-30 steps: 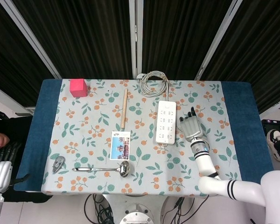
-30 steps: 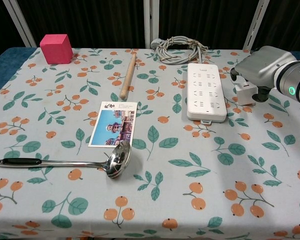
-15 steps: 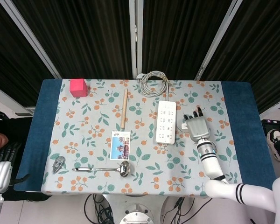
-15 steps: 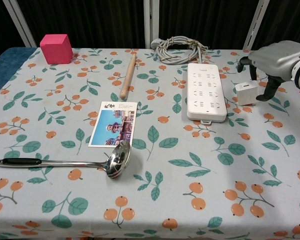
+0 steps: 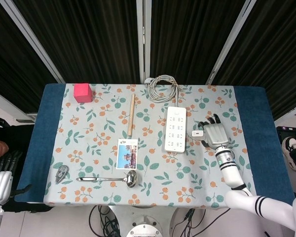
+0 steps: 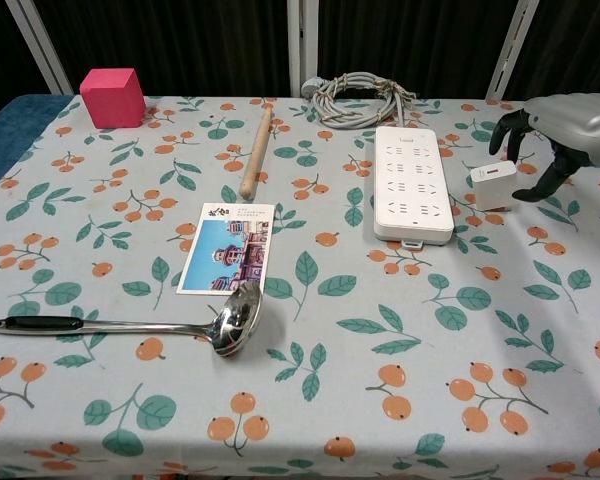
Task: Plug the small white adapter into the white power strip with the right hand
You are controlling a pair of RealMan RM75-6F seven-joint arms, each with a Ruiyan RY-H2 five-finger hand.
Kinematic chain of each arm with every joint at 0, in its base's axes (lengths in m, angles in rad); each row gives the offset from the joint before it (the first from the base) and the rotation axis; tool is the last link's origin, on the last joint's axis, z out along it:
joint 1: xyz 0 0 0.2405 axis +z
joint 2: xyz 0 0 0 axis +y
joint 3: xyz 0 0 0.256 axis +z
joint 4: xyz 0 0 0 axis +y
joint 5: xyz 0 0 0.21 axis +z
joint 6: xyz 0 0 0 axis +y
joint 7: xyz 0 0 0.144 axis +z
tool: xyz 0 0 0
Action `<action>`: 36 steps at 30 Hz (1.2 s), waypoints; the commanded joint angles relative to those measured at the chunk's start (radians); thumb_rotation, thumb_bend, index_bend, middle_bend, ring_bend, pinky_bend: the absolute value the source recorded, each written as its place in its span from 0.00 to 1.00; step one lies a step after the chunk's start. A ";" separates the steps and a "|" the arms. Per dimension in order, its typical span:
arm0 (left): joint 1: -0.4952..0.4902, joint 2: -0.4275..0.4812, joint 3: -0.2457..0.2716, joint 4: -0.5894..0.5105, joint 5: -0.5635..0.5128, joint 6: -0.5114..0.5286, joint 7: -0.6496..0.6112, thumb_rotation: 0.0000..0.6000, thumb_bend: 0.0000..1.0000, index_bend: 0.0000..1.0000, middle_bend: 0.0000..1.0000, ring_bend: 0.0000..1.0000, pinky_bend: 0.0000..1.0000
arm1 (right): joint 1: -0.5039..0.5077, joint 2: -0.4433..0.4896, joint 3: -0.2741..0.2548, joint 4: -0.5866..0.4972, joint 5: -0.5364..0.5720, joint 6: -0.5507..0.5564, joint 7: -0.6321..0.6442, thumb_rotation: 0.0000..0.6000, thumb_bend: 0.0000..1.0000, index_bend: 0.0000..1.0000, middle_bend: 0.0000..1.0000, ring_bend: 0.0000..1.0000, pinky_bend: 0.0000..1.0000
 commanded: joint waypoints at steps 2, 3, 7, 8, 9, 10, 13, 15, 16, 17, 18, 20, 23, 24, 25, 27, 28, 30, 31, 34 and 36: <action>0.000 0.000 0.000 0.000 0.000 0.000 -0.001 1.00 0.00 0.04 0.00 0.00 0.00 | 0.008 -0.013 0.002 0.014 -0.003 -0.016 -0.009 1.00 0.16 0.35 0.40 0.15 0.00; 0.000 0.000 -0.001 0.001 -0.001 0.001 -0.001 1.00 0.00 0.04 0.00 0.00 0.00 | 0.009 -0.016 0.001 0.018 -0.004 -0.019 -0.012 1.00 0.17 0.36 0.40 0.15 0.00; 0.003 -0.001 0.000 0.004 -0.003 -0.001 -0.005 1.00 0.00 0.04 0.00 0.00 0.00 | 0.011 -0.022 0.002 0.033 0.001 -0.033 -0.018 1.00 0.21 0.37 0.41 0.15 0.00; 0.003 -0.003 0.001 0.005 -0.004 -0.002 -0.006 1.00 0.00 0.04 0.00 0.00 0.00 | 0.011 -0.024 0.003 0.036 0.000 -0.035 -0.017 1.00 0.22 0.38 0.41 0.15 0.00; 0.003 -0.003 0.001 0.007 -0.005 -0.003 -0.007 1.00 0.00 0.04 0.00 0.00 0.00 | 0.012 -0.027 0.004 0.041 -0.001 -0.037 -0.014 1.00 0.22 0.38 0.41 0.16 0.00; 0.003 -0.004 0.001 0.008 -0.005 -0.004 -0.008 1.00 0.00 0.04 0.00 0.00 0.00 | 0.012 -0.029 0.006 0.046 -0.001 -0.040 -0.014 1.00 0.23 0.39 0.41 0.16 0.00; 0.003 -0.004 0.000 0.009 -0.006 -0.004 -0.010 1.00 0.00 0.04 0.00 0.00 0.00 | 0.014 -0.035 0.009 0.056 0.001 -0.045 -0.015 1.00 0.23 0.39 0.42 0.16 0.00; 0.003 -0.005 0.000 0.010 -0.007 -0.004 -0.010 1.00 0.00 0.04 0.00 0.00 0.00 | 0.016 -0.039 0.013 0.063 0.002 -0.051 -0.014 1.00 0.24 0.40 0.42 0.16 0.00; 0.003 -0.005 0.000 0.011 -0.007 -0.005 -0.011 1.00 0.00 0.04 0.00 0.00 0.00 | 0.017 -0.041 0.014 0.067 0.002 -0.053 -0.013 1.00 0.25 0.40 0.43 0.16 0.00; 0.003 -0.005 -0.001 0.011 -0.007 -0.005 -0.011 1.00 0.00 0.04 0.00 0.00 0.00 | 0.018 -0.045 0.016 0.071 0.000 -0.054 -0.009 1.00 0.26 0.41 0.43 0.17 0.00; 0.003 -0.005 0.000 0.011 -0.008 -0.006 -0.011 1.00 0.00 0.04 0.00 0.00 0.00 | 0.018 -0.050 0.019 0.078 -0.005 -0.054 0.002 1.00 0.28 0.43 0.45 0.18 0.00; 0.003 -0.005 0.000 0.011 -0.008 -0.007 -0.011 1.00 0.00 0.04 0.00 0.00 0.00 | 0.016 -0.059 0.026 0.087 -0.018 -0.045 0.024 1.00 0.34 0.51 0.50 0.23 0.00; 0.004 -0.004 0.000 0.010 -0.008 -0.007 -0.011 1.00 0.00 0.04 0.00 0.00 0.00 | 0.004 -0.053 0.032 0.079 -0.057 -0.016 0.067 1.00 0.43 0.63 0.60 0.32 0.00; 0.004 -0.003 0.000 0.009 -0.007 -0.006 -0.010 1.00 0.00 0.04 0.00 0.00 0.00 | -0.004 -0.043 0.034 0.066 -0.078 0.005 0.081 1.00 0.46 0.67 0.63 0.35 0.00; 0.005 -0.002 0.000 0.008 -0.006 -0.004 -0.010 1.00 0.00 0.04 0.00 0.00 0.00 | -0.012 -0.033 0.035 0.051 -0.093 0.020 0.094 1.00 0.48 0.69 0.64 0.37 0.00; 0.006 0.000 0.001 0.007 -0.005 -0.002 -0.010 1.00 0.00 0.04 0.00 0.00 0.00 | -0.031 0.000 0.040 -0.001 -0.118 0.050 0.125 1.00 0.52 0.73 0.67 0.40 0.00; 0.005 0.000 0.001 0.006 -0.004 -0.002 -0.010 1.00 0.00 0.04 0.00 0.00 0.00 | -0.039 0.017 0.043 -0.028 -0.126 0.061 0.136 1.00 0.52 0.74 0.68 0.40 0.00; 0.005 0.001 0.001 0.004 -0.001 0.000 -0.009 1.00 0.00 0.04 0.00 0.00 0.00 | -0.053 0.052 0.055 -0.093 -0.143 0.084 0.162 1.00 0.52 0.74 0.68 0.41 0.00; 0.005 0.002 0.000 0.003 0.000 0.002 -0.008 1.00 0.00 0.04 0.00 0.00 0.00 | -0.057 0.062 0.059 -0.116 -0.150 0.094 0.169 1.00 0.52 0.74 0.68 0.41 0.00; 0.005 0.004 0.001 -0.002 0.005 0.008 -0.004 1.00 0.00 0.04 0.00 0.00 0.00 | -0.060 0.067 0.071 -0.170 -0.156 0.108 0.174 1.00 0.53 0.74 0.68 0.41 0.00; 0.007 0.005 0.001 -0.006 0.008 0.012 -0.003 1.00 0.00 0.04 0.00 0.00 0.00 | -0.055 0.045 0.077 -0.180 -0.150 0.106 0.177 1.00 0.53 0.74 0.68 0.41 0.00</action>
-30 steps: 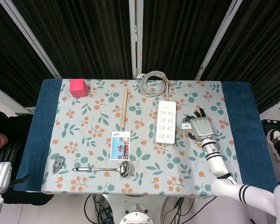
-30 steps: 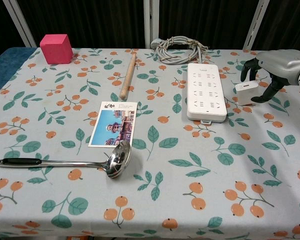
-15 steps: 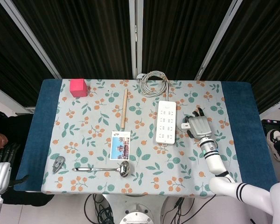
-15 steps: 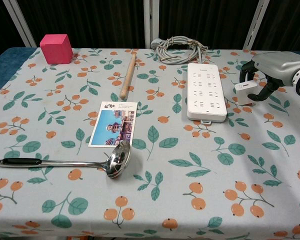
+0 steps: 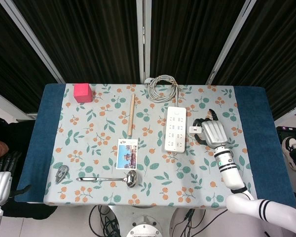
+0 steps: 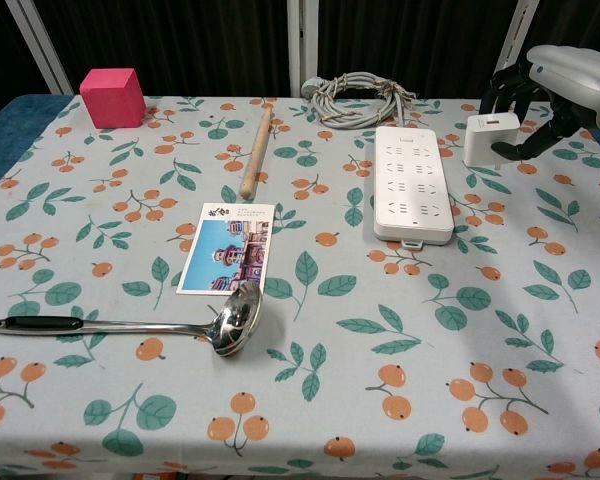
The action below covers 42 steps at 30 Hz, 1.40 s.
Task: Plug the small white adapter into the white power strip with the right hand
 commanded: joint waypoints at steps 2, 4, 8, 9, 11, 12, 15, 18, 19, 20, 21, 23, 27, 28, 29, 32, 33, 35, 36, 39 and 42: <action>0.003 0.002 0.001 -0.004 0.002 0.005 0.001 1.00 0.00 0.04 0.00 0.00 0.00 | 0.003 -0.035 0.021 -0.023 0.001 0.009 0.020 1.00 0.53 0.74 0.68 0.41 0.00; 0.005 0.003 0.003 -0.005 0.002 0.006 0.000 1.00 0.00 0.04 0.00 0.00 0.00 | 0.012 -0.079 0.027 0.001 0.004 0.010 0.029 1.00 0.53 0.75 0.68 0.41 0.00; 0.008 0.002 0.004 0.000 -0.001 0.005 -0.008 1.00 0.00 0.04 0.00 0.00 0.00 | 0.025 -0.161 0.035 0.067 0.007 0.012 0.049 1.00 0.54 0.75 0.68 0.41 0.00; 0.009 0.001 0.004 0.002 -0.002 0.004 -0.011 1.00 0.00 0.04 0.00 0.00 0.00 | 0.027 -0.187 0.038 0.089 0.003 0.017 0.062 1.00 0.54 0.75 0.68 0.41 0.00; 0.009 -0.001 0.004 0.007 -0.003 0.003 -0.016 1.00 0.00 0.04 0.00 0.00 0.00 | 0.030 -0.220 0.042 0.122 -0.004 0.022 0.084 1.00 0.54 0.75 0.68 0.41 0.00; 0.009 -0.002 0.004 0.009 -0.003 0.002 -0.019 1.00 0.00 0.04 0.00 0.00 0.00 | 0.032 -0.241 0.047 0.143 -0.008 0.028 0.097 1.00 0.54 0.75 0.68 0.41 0.00; 0.009 -0.003 0.003 0.016 -0.003 0.001 -0.025 1.00 0.00 0.04 0.00 0.00 0.00 | 0.035 -0.281 0.057 0.188 -0.020 0.039 0.123 1.00 0.54 0.75 0.68 0.40 0.00; 0.008 -0.003 0.002 0.021 -0.005 -0.001 -0.030 1.00 0.00 0.04 0.00 0.00 0.00 | 0.041 -0.300 0.063 0.214 -0.026 0.035 0.134 1.00 0.54 0.75 0.68 0.40 0.00; 0.007 -0.003 0.001 0.023 -0.005 -0.002 -0.031 1.00 0.00 0.04 0.00 0.00 0.00 | 0.043 -0.303 0.065 0.220 -0.028 0.033 0.134 1.00 0.54 0.75 0.68 0.40 0.00; 0.007 -0.003 0.001 0.023 -0.004 -0.002 -0.032 1.00 0.00 0.04 0.00 0.00 0.00 | 0.045 -0.307 0.067 0.224 -0.027 0.030 0.134 1.00 0.54 0.75 0.68 0.40 0.00; 0.006 -0.004 0.001 0.024 -0.005 -0.004 -0.033 1.00 0.00 0.04 0.00 0.00 0.00 | 0.047 -0.311 0.070 0.230 -0.027 0.028 0.133 1.00 0.54 0.75 0.68 0.40 0.00; 0.006 -0.005 0.001 0.026 -0.006 -0.006 -0.034 1.00 0.00 0.04 0.00 0.00 0.00 | 0.050 -0.316 0.072 0.239 -0.026 0.020 0.131 1.00 0.54 0.75 0.68 0.40 0.00; 0.005 -0.007 -0.001 0.030 -0.009 -0.009 -0.038 1.00 0.00 0.04 0.00 0.00 0.00 | 0.056 -0.326 0.078 0.256 -0.021 0.004 0.129 1.00 0.54 0.75 0.68 0.40 0.00; 0.005 -0.007 -0.001 0.031 -0.009 -0.010 -0.038 1.00 0.00 0.04 0.00 0.00 0.00 | 0.057 -0.327 0.079 0.259 -0.020 0.000 0.128 1.00 0.54 0.75 0.68 0.40 0.00; 0.005 -0.007 -0.001 0.031 -0.009 -0.010 -0.038 1.00 0.00 0.04 0.00 0.00 0.00 | 0.057 -0.328 0.079 0.261 -0.019 -0.003 0.128 1.00 0.54 0.75 0.68 0.40 0.00; 0.004 -0.008 -0.001 0.033 -0.010 -0.011 -0.040 1.00 0.00 0.04 0.00 0.00 0.00 | 0.060 -0.332 0.082 0.267 -0.017 -0.011 0.125 1.00 0.54 0.75 0.68 0.40 0.00; 0.004 -0.008 -0.002 0.034 -0.010 -0.011 -0.040 1.00 0.00 0.04 0.00 0.00 0.00 | 0.060 -0.334 0.083 0.269 -0.017 -0.012 0.123 1.00 0.54 0.75 0.68 0.40 0.00; 0.005 -0.009 -0.002 0.035 -0.011 -0.011 -0.042 1.00 0.00 0.04 0.00 0.00 0.00 | 0.060 -0.336 0.083 0.272 -0.016 -0.015 0.121 1.00 0.54 0.75 0.68 0.40 0.00; 0.005 -0.010 -0.002 0.036 -0.011 -0.012 -0.042 1.00 0.00 0.04 0.00 0.00 0.00 | 0.060 -0.336 0.084 0.273 -0.015 -0.018 0.122 1.00 0.54 0.75 0.68 0.40 0.00; 0.006 -0.011 -0.001 0.038 -0.011 -0.011 -0.044 1.00 0.00 0.04 0.00 0.00 0.00 | 0.061 -0.339 0.087 0.280 -0.014 -0.022 0.122 1.00 0.54 0.75 0.68 0.40 0.00; 0.007 -0.011 -0.001 0.038 -0.011 -0.010 -0.044 1.00 0.00 0.04 0.00 0.00 0.00 | 0.063 -0.342 0.090 0.284 -0.014 -0.026 0.123 1.00 0.54 0.75 0.68 0.40 0.00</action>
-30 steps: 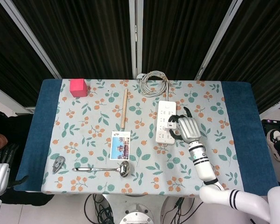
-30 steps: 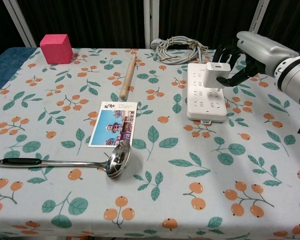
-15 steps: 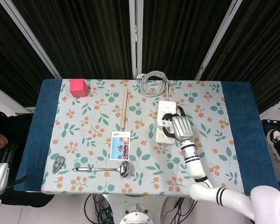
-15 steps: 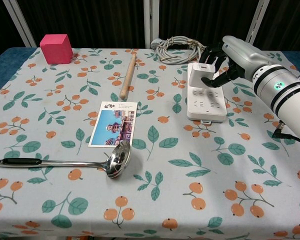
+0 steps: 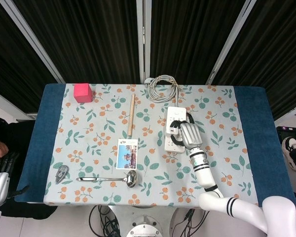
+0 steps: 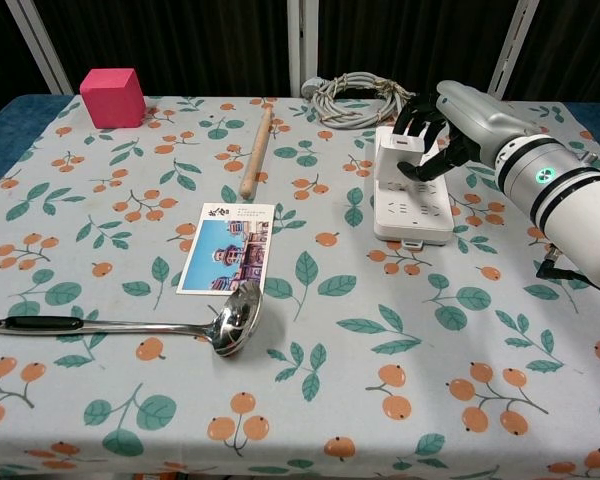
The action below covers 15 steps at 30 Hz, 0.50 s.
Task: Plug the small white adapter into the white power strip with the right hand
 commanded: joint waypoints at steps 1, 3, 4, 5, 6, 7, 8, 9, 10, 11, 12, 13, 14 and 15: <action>0.001 0.000 0.000 0.000 0.000 0.001 0.000 1.00 0.00 0.04 0.00 0.00 0.00 | 0.001 -0.002 0.001 0.003 0.000 -0.003 -0.001 1.00 0.54 0.75 0.68 0.40 0.00; 0.001 0.000 0.000 0.000 0.000 0.002 0.000 1.00 0.00 0.04 0.00 0.00 0.00 | 0.001 -0.003 0.003 0.005 0.002 -0.006 -0.001 1.00 0.54 0.75 0.67 0.40 0.00; 0.001 0.000 0.000 0.000 0.000 0.001 0.000 1.00 0.00 0.04 0.00 0.00 0.00 | 0.001 -0.004 0.003 0.006 0.002 -0.007 -0.001 1.00 0.54 0.75 0.67 0.40 0.00; 0.001 0.000 0.000 0.000 0.000 0.001 0.000 1.00 0.00 0.04 0.00 0.00 0.00 | 0.001 -0.004 0.003 0.007 0.003 -0.009 0.000 1.00 0.54 0.75 0.67 0.40 0.00; 0.001 0.000 0.000 0.000 0.000 0.001 0.000 1.00 0.00 0.04 0.00 0.00 0.00 | 0.001 -0.005 0.003 0.007 0.003 -0.010 0.001 1.00 0.54 0.75 0.67 0.40 0.00; 0.002 0.000 0.000 0.000 -0.001 0.000 0.000 1.00 0.00 0.04 0.00 0.00 0.00 | 0.000 -0.005 0.002 0.007 0.002 -0.011 0.002 1.00 0.54 0.75 0.67 0.40 0.00; 0.002 0.000 0.000 0.000 -0.001 0.001 -0.001 1.00 0.00 0.04 0.00 0.00 0.00 | -0.001 -0.005 0.002 0.006 0.002 -0.012 0.003 1.00 0.54 0.75 0.67 0.40 0.00; 0.002 0.000 0.000 0.000 -0.001 0.001 -0.001 1.00 0.00 0.04 0.00 0.00 0.00 | -0.002 -0.004 0.000 0.006 0.002 -0.013 0.003 1.00 0.54 0.75 0.67 0.40 0.00; 0.002 0.000 0.000 0.000 -0.001 0.001 -0.001 1.00 0.00 0.04 0.00 0.00 0.00 | -0.003 -0.004 0.000 0.006 0.002 -0.014 0.002 1.00 0.54 0.75 0.67 0.40 0.00; 0.002 0.000 0.000 0.001 -0.001 0.000 -0.002 1.00 0.00 0.04 0.00 0.00 0.00 | -0.003 -0.004 0.000 0.007 0.003 -0.016 0.000 1.00 0.54 0.75 0.67 0.40 0.00; 0.001 0.000 0.000 0.001 -0.001 -0.001 -0.002 1.00 0.00 0.04 0.00 0.00 0.00 | -0.003 -0.005 0.000 0.008 0.004 -0.017 0.000 1.00 0.54 0.75 0.67 0.40 0.00; 0.001 -0.001 0.001 0.001 0.000 -0.002 -0.002 1.00 0.00 0.04 0.00 0.00 0.00 | -0.002 -0.006 0.001 0.010 0.006 -0.018 -0.001 1.00 0.54 0.75 0.67 0.40 0.00; 0.001 -0.001 0.001 0.002 0.000 -0.002 -0.002 1.00 0.00 0.04 0.00 0.00 0.00 | -0.001 -0.009 0.002 0.015 0.007 -0.021 -0.004 1.00 0.54 0.75 0.67 0.40 0.00; 0.001 -0.002 0.001 0.003 0.000 -0.002 -0.002 1.00 0.00 0.04 0.00 0.00 0.00 | 0.001 -0.012 0.002 0.020 0.008 -0.023 -0.006 1.00 0.54 0.75 0.67 0.40 0.00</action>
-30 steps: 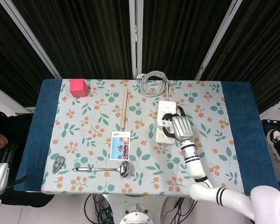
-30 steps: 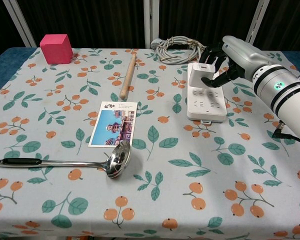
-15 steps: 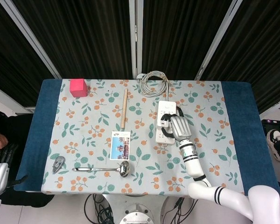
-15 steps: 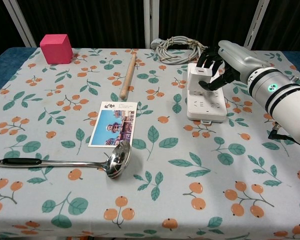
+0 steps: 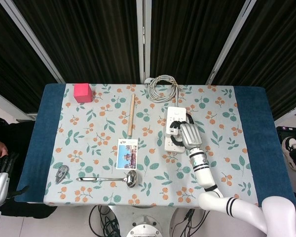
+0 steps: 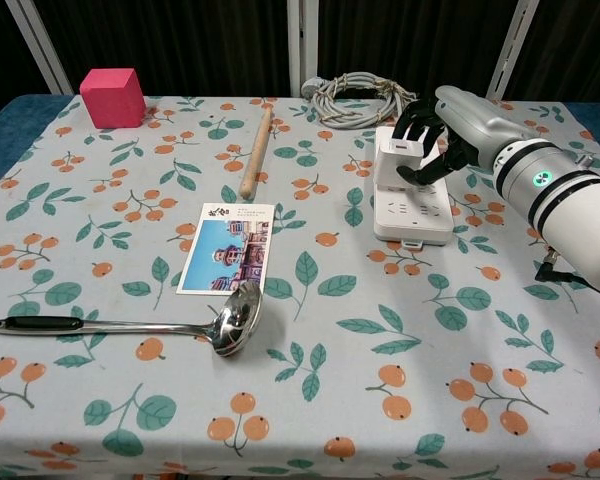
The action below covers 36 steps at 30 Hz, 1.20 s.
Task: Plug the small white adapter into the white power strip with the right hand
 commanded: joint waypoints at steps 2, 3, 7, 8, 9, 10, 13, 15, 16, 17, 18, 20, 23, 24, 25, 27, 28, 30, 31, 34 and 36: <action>0.000 -0.001 0.000 0.002 0.000 0.000 -0.001 1.00 0.00 0.04 0.00 0.00 0.00 | 0.006 -0.010 0.001 0.017 0.004 -0.009 -0.007 1.00 0.54 0.75 0.67 0.40 0.00; 0.001 -0.001 0.000 0.002 -0.001 0.000 -0.002 1.00 0.00 0.04 0.00 0.00 0.00 | 0.008 -0.014 0.002 0.024 0.006 -0.012 -0.009 1.00 0.54 0.75 0.67 0.40 0.00; 0.001 -0.002 0.000 0.003 -0.002 -0.002 -0.003 1.00 0.00 0.04 0.00 0.00 0.00 | 0.013 -0.025 0.003 0.045 0.006 -0.018 -0.013 1.00 0.55 0.75 0.67 0.41 0.00; 0.001 -0.003 0.000 0.004 -0.002 -0.002 -0.004 1.00 0.00 0.04 0.00 0.00 0.00 | 0.015 -0.028 0.003 0.050 0.007 -0.020 -0.015 1.00 0.55 0.75 0.67 0.41 0.00; 0.001 -0.003 0.001 0.005 -0.002 -0.002 -0.004 1.00 0.00 0.04 0.00 0.00 0.00 | 0.016 -0.029 0.002 0.053 0.007 -0.022 -0.016 1.00 0.55 0.75 0.67 0.41 0.00; 0.001 -0.003 0.001 0.005 -0.002 -0.002 -0.005 1.00 0.00 0.04 0.00 0.00 0.00 | 0.016 -0.031 0.002 0.055 0.007 -0.023 -0.017 1.00 0.55 0.75 0.67 0.41 0.00; 0.001 -0.004 0.001 0.007 -0.002 -0.003 -0.006 1.00 0.00 0.04 0.00 0.00 0.00 | 0.017 -0.035 0.001 0.059 0.005 -0.024 -0.019 1.00 0.55 0.75 0.67 0.41 0.00; 0.002 -0.005 0.001 0.008 -0.002 -0.003 -0.006 1.00 0.00 0.04 0.00 0.00 0.00 | 0.017 -0.036 0.001 0.061 0.003 -0.023 -0.021 1.00 0.55 0.75 0.67 0.41 0.00; 0.002 -0.005 0.001 0.009 -0.002 -0.003 -0.007 1.00 0.00 0.04 0.00 0.00 0.00 | 0.017 -0.037 0.000 0.062 0.002 -0.022 -0.022 1.00 0.55 0.75 0.67 0.41 0.00; 0.002 -0.006 0.001 0.009 -0.002 -0.003 -0.008 1.00 0.00 0.04 0.00 0.00 0.00 | 0.016 -0.038 -0.001 0.063 0.001 -0.021 -0.024 1.00 0.55 0.75 0.67 0.41 0.00; 0.002 -0.006 0.001 0.010 -0.002 -0.003 -0.009 1.00 0.00 0.04 0.00 0.00 0.00 | 0.016 -0.038 -0.002 0.063 0.000 -0.021 -0.025 1.00 0.55 0.75 0.67 0.41 0.00; 0.003 -0.008 0.001 0.012 -0.002 -0.003 -0.010 1.00 0.00 0.04 0.00 0.00 0.00 | 0.014 -0.039 -0.004 0.064 -0.003 -0.017 -0.028 1.00 0.55 0.75 0.67 0.41 0.00; 0.003 -0.009 0.001 0.015 -0.002 -0.004 -0.012 1.00 0.00 0.04 0.00 0.00 0.00 | 0.011 -0.041 -0.005 0.068 -0.003 -0.015 -0.030 1.00 0.55 0.75 0.67 0.41 0.00; 0.003 -0.010 0.002 0.017 -0.002 -0.004 -0.013 1.00 0.00 0.04 0.00 0.00 0.00 | 0.010 -0.041 -0.006 0.070 -0.004 -0.015 -0.032 1.00 0.55 0.75 0.67 0.41 0.00; 0.003 -0.011 0.001 0.017 -0.002 -0.004 -0.014 1.00 0.00 0.04 0.00 0.00 0.00 | 0.010 -0.042 -0.007 0.071 -0.004 -0.015 -0.032 1.00 0.56 0.75 0.67 0.41 0.00; 0.003 -0.011 0.001 0.019 -0.002 -0.003 -0.015 1.00 0.00 0.04 0.00 0.00 0.00 | 0.008 -0.043 -0.008 0.073 -0.006 -0.015 -0.033 1.00 0.56 0.75 0.67 0.41 0.00; 0.003 -0.011 0.001 0.020 -0.002 -0.003 -0.016 1.00 0.00 0.04 0.00 0.00 0.00 | 0.008 -0.043 -0.008 0.073 -0.008 -0.013 -0.033 1.00 0.56 0.75 0.67 0.41 0.00; 0.004 -0.013 0.001 0.021 -0.002 -0.003 -0.017 1.00 0.00 0.04 0.00 0.00 0.00 | 0.007 -0.045 -0.009 0.077 -0.010 -0.011 -0.035 1.00 0.56 0.76 0.67 0.40 0.00; 0.004 -0.013 0.001 0.022 -0.002 -0.003 -0.018 1.00 0.00 0.04 0.00 0.00 0.00 | 0.006 -0.046 -0.010 0.078 -0.010 -0.011 -0.036 1.00 0.56 0.75 0.67 0.40 0.00; 0.004 -0.014 0.002 0.025 -0.002 -0.004 -0.019 1.00 0.00 0.04 0.00 0.00 0.00 | 0.004 -0.048 -0.012 0.081 -0.008 -0.016 -0.037 1.00 0.56 0.75 0.67 0.40 0.00; 0.004 -0.015 0.001 0.026 -0.001 -0.002 -0.020 1.00 0.00 0.04 0.00 0.00 0.00 | 0.002 -0.048 -0.013 0.082 -0.008 -0.017 -0.038 1.00 0.56 0.75 0.66 0.40 0.00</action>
